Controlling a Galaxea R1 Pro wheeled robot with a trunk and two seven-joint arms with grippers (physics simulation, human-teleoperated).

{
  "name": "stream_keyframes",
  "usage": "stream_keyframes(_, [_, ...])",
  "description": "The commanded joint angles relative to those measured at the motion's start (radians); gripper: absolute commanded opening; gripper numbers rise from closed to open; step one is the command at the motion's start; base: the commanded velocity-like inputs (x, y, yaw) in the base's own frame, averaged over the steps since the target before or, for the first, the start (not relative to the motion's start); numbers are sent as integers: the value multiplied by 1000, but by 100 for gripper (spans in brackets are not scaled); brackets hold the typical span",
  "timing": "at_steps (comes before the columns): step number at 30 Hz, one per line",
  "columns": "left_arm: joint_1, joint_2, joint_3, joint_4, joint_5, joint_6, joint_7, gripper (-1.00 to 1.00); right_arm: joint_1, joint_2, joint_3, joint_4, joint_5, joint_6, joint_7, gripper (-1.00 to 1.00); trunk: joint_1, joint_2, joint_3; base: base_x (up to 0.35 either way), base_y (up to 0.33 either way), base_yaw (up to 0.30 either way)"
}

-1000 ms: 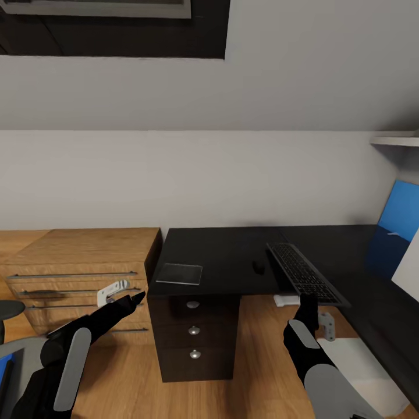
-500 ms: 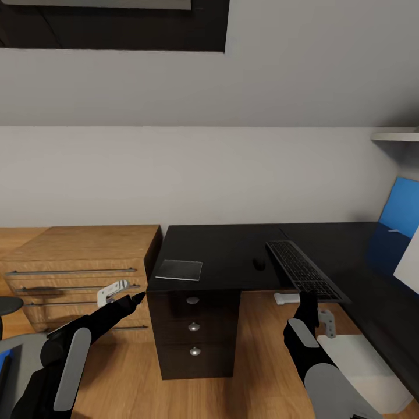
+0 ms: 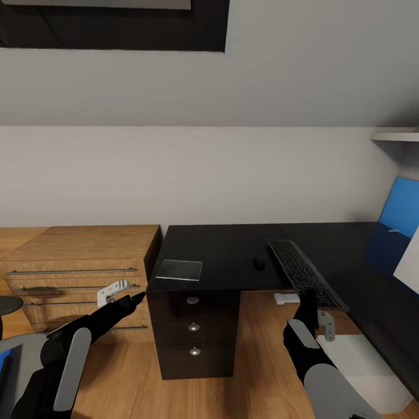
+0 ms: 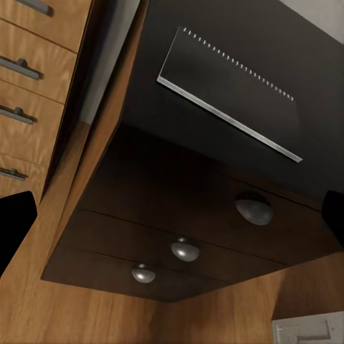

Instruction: In the bedroom, organize the workspace by keeping the computer under the desk, ensuring the monitor is on the desk, placing the keyboard on the desk next to the monitor, placing the mouse on the desk next to the keyboard, moving the folder from the swivel chair onto the desk next to the mouse, stacking the notebook on top of the folder with the pen on top of the notebook, and positioning the swivel chair next to the desk.

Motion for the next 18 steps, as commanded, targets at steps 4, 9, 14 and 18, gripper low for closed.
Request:
stream_keyframes(4, [-1,-1,2,-1,8,6,3,100,-1,0,-4,0,-10,-1,11,100,0,-1,-1,0,0,0])
stream_keyframes(9, [-1,-1,2,-1,8,6,3,100,-1,-1,-4,0,-10,-1,12,100,0,-1,-1,0,0,0])
stream_keyframes(14, [-1,-1,3,-1,8,6,3,100,-1,-2,-4,0,-10,0,13,100,0,-1,-1,0,0,0])
stream_keyframes(18, [-1,-1,3,0,8,4,3,100,-1,-2,-4,0,-10,0,13,100,0,-1,-1,0,0,0])
